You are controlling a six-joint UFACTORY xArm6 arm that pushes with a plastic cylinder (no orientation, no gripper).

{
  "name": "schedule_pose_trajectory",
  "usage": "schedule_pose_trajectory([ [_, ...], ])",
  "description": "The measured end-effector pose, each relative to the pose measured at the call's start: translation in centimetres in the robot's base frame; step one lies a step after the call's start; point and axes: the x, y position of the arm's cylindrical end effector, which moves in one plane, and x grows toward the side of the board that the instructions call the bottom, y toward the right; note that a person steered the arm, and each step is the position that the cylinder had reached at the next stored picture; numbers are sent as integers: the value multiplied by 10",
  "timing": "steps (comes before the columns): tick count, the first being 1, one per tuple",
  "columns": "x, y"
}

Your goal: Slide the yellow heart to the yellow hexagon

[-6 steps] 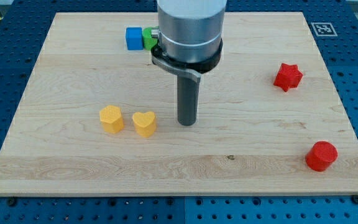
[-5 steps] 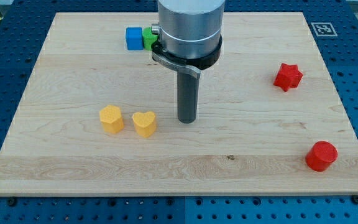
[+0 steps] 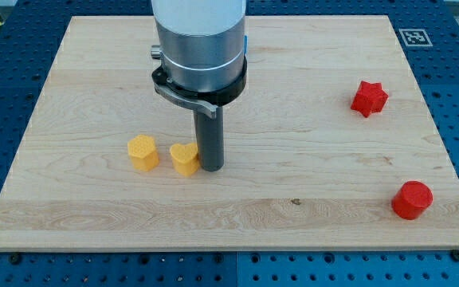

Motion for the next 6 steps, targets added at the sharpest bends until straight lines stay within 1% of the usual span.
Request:
schedule_pose_trajectory([
  [4,-20,-13],
  [6,27,-6],
])
